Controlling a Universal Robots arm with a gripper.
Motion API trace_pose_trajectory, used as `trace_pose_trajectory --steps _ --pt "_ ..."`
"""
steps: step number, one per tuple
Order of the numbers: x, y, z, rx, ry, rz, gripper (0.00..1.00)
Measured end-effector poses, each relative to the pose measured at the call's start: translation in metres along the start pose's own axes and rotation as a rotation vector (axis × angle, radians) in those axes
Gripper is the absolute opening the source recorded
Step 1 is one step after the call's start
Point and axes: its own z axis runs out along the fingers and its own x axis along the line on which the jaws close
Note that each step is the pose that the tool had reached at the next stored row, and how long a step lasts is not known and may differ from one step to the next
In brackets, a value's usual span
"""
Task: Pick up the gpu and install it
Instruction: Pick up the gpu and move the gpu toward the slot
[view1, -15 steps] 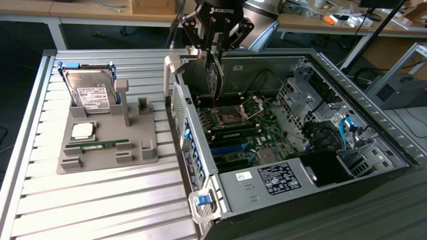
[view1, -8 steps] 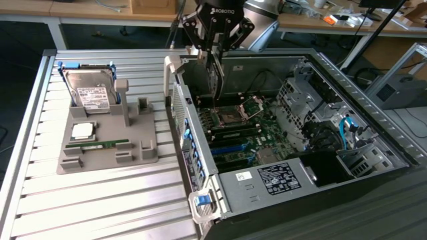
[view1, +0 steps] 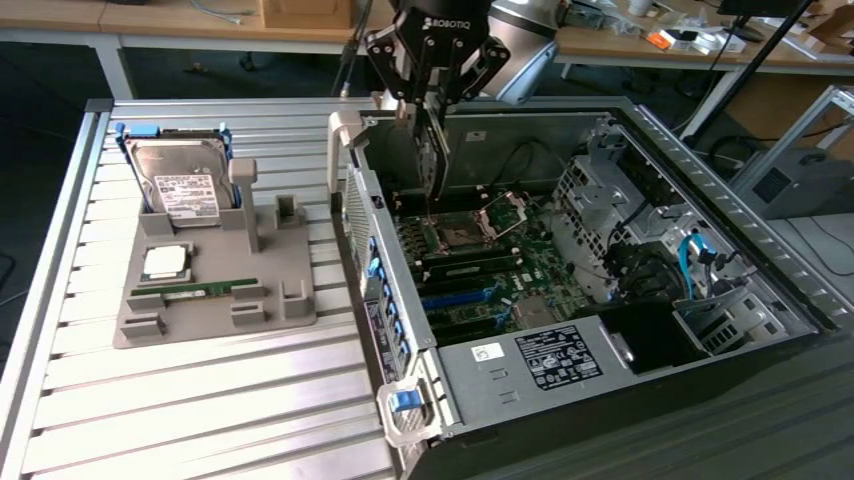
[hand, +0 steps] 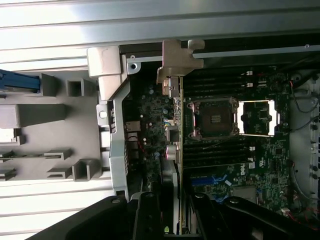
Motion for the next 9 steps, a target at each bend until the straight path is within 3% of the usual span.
trace_pose_trajectory --steps 9 --pt "-0.0012 0.0001 0.0010 0.0002 0.0000 0.000 0.27"
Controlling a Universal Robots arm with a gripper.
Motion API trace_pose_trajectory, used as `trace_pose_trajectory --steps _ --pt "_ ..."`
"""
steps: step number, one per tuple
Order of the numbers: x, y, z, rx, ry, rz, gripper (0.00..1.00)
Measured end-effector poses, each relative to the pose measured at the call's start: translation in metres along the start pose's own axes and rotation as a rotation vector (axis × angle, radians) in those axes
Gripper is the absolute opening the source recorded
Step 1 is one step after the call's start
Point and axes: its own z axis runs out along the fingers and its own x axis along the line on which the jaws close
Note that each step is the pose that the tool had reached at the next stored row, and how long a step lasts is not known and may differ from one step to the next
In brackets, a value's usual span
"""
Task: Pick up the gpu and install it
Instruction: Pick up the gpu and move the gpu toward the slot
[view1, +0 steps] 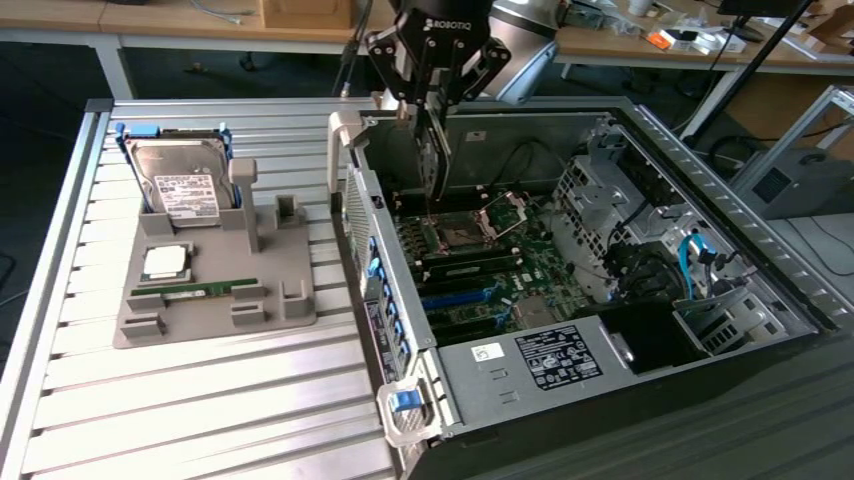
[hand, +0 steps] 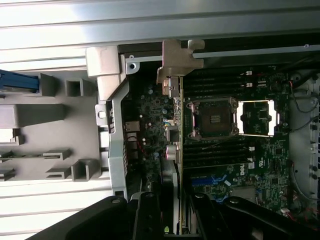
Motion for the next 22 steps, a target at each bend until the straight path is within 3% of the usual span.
trace_pose_trajectory --steps 22 --pt "-0.0038 0.0002 0.0049 0.0012 -0.0003 0.000 0.27"
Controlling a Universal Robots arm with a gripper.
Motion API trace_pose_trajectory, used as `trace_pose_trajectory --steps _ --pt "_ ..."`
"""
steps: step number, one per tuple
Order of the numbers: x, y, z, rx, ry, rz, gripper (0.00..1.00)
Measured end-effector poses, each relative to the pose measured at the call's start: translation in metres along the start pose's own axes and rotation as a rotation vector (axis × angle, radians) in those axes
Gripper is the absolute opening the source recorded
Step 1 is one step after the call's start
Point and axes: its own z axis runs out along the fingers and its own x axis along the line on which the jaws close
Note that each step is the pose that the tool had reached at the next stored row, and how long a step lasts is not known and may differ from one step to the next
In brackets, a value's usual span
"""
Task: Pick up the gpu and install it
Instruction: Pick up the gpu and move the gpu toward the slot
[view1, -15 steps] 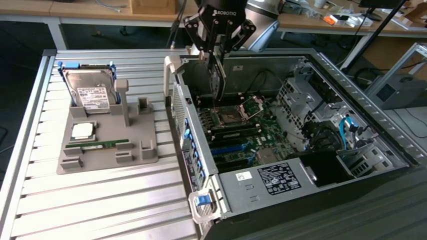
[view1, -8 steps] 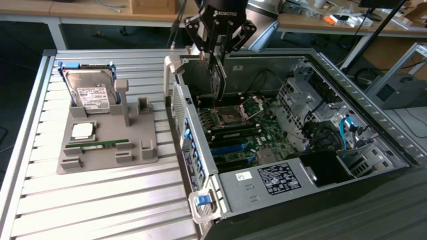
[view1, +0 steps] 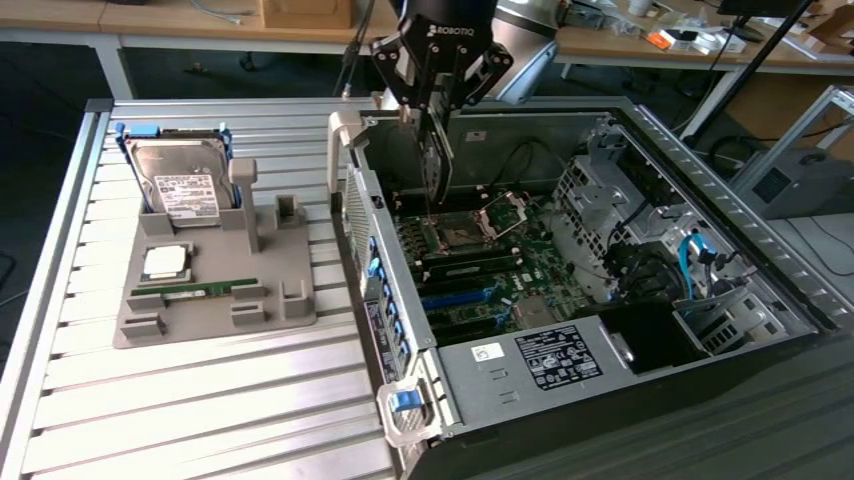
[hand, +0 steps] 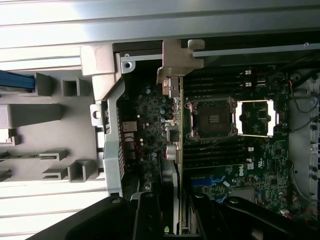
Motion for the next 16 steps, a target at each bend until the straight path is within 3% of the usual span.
trace_pose_trajectory --steps 8,16 --pt "-0.001 -0.0007 0.0010 0.0008 0.0001 0.000 0.27" --pt "-0.005 -0.0108 0.0029 0.0006 0.0000 0.000 0.27"
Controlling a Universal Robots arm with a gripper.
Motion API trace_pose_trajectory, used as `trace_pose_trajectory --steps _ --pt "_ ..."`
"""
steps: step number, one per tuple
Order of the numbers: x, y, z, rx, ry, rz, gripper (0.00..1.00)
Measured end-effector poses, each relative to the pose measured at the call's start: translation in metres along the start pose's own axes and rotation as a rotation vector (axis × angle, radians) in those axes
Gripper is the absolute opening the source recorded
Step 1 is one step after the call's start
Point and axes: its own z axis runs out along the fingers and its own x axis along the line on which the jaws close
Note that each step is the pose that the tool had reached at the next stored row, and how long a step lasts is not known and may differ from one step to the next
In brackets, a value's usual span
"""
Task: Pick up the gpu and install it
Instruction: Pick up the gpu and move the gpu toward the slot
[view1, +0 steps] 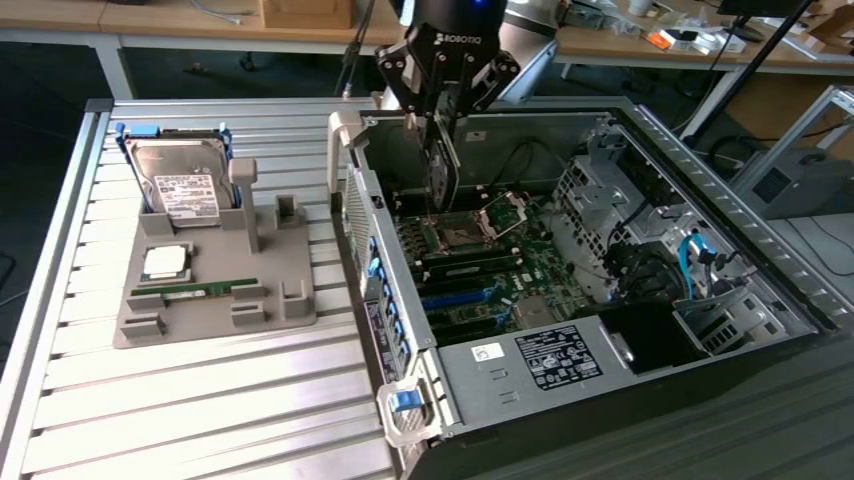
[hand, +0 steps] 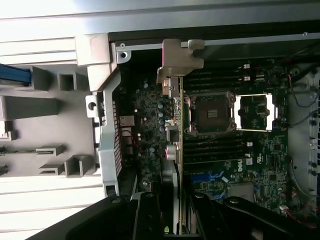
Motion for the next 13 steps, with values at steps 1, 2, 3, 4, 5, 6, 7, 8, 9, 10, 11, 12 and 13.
trace_pose_trajectory --steps 1,2,3,4,5,6,7,8,9,10,11,12,13 --pt "-0.001 -0.0005 0.0002 -0.0001 -0.0001 0.000 0.27" --pt "-0.002 -0.0011 0.0004 -0.0001 -0.0001 0.000 0.27" --pt "-0.003 -0.0017 0.0005 0.0001 0.0000 0.000 0.27" --pt "-0.004 -0.0022 0.0007 0.0001 0.0000 0.000 0.27" --pt "-0.004 -0.0027 0.0009 0.0001 0.0000 0.000 0.27" --pt "-0.005 -0.0032 0.0010 0.0002 0.0000 0.000 0.27" --pt "-0.006 -0.0037 0.0012 0.0002 0.0000 0.000 0.27" --pt "-0.007 -0.0041 0.0014 0.0002 0.0000 0.000 0.27" --pt "-0.007 -0.0045 0.0016 0.0003 0.0001 0.000 0.27" --pt "-0.009 -0.0051 0.0019 0.0004 0.0000 0.000 0.27" --pt "-0.010 -0.0057 0.0022 0.0003 0.0000 0.000 0.27" --pt "-0.010 -0.0061 0.0023 0.0004 0.0000 0.000 0.27" --pt "-0.011 -0.0065 0.0025 0.0004 0.0000 0.000 0.27"
